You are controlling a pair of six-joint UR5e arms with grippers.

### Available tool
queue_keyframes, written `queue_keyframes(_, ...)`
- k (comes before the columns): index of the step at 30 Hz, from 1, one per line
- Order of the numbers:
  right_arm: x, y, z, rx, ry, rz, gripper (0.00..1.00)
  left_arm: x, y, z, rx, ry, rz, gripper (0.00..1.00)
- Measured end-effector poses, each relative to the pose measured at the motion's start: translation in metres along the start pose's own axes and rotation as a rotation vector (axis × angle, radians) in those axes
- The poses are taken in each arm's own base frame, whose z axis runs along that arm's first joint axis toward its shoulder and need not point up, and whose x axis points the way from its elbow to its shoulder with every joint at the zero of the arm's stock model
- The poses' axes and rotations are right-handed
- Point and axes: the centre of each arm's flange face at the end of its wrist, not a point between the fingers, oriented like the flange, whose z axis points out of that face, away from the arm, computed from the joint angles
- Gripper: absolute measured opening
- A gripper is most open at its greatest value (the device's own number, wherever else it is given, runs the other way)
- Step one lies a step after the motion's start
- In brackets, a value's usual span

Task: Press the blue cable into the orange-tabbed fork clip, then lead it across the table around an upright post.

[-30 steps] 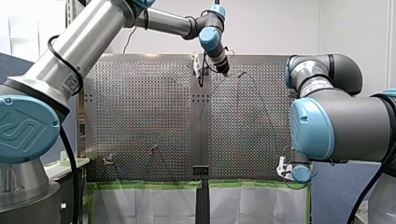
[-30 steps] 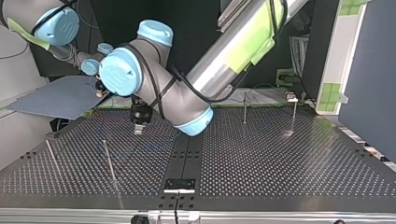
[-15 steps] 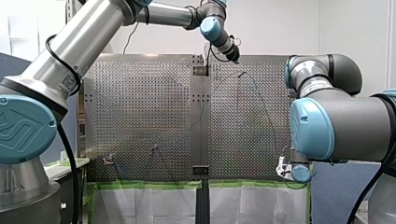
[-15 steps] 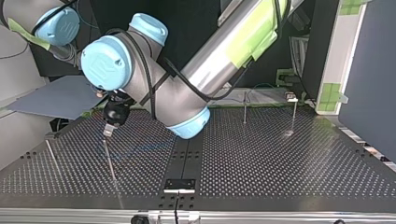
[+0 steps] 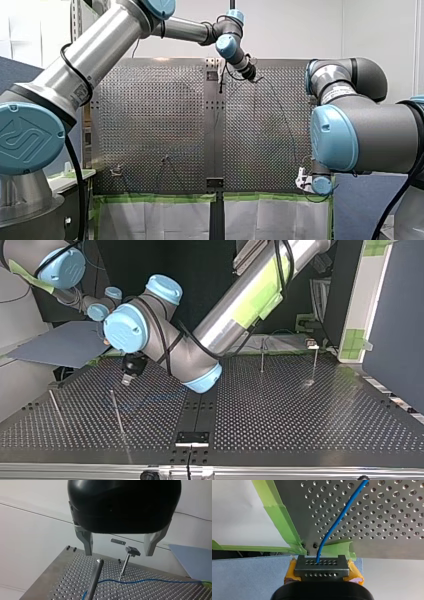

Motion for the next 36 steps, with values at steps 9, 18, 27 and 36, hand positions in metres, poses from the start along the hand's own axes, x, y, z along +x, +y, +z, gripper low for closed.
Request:
queue_keyframes(9,0.000,-0.001,0.000,0.002,0.000,-0.001,0.00,-0.001,0.004,0.000,-0.026,-0.004,0.000,1.00)
queue_keyframes(18,0.000,-0.001,0.000,0.004,-0.003,-0.003,0.00,-0.002,0.011,0.000,-0.105,-0.016,0.010,1.00)
queue_keyframes(27,-0.001,-0.002,-0.001,0.003,-0.006,-0.004,0.00,-0.003,0.018,-0.001,-0.167,-0.026,0.012,1.00)
queue_keyframes(36,-0.001,-0.002,-0.001,0.005,-0.008,-0.004,0.00,-0.004,0.019,-0.002,-0.184,-0.029,0.014,1.00)
